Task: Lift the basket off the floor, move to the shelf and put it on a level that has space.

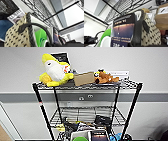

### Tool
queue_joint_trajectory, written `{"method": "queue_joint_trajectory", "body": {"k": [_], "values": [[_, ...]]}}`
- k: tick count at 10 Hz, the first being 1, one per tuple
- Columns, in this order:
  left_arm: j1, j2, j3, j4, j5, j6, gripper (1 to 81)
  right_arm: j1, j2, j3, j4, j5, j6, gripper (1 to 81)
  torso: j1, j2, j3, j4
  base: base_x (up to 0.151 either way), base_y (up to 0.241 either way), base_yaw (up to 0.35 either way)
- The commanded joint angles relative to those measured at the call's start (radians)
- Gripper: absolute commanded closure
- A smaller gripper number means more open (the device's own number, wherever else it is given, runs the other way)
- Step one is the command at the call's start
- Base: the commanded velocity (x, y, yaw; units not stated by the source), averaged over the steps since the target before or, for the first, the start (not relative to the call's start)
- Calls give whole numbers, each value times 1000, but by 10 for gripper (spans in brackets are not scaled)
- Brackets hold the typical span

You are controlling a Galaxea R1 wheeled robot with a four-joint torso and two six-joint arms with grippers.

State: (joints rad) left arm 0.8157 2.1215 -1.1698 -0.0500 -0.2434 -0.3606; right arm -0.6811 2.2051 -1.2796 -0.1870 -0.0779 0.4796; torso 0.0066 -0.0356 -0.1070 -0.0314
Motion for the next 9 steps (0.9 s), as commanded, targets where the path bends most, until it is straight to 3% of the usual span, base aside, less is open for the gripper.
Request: {"method": "queue_joint_trajectory", "body": {"k": [1,9], "values": [[-137,-11,113,41,-25,-3,811,154,1,119,0,99,10,811,0,0,0,0,0,0,0],[-301,-101,254,24,-10,-9,811,272,-52,204,-2,87,73,811,-1,0,0,0,0,0,0]]}}
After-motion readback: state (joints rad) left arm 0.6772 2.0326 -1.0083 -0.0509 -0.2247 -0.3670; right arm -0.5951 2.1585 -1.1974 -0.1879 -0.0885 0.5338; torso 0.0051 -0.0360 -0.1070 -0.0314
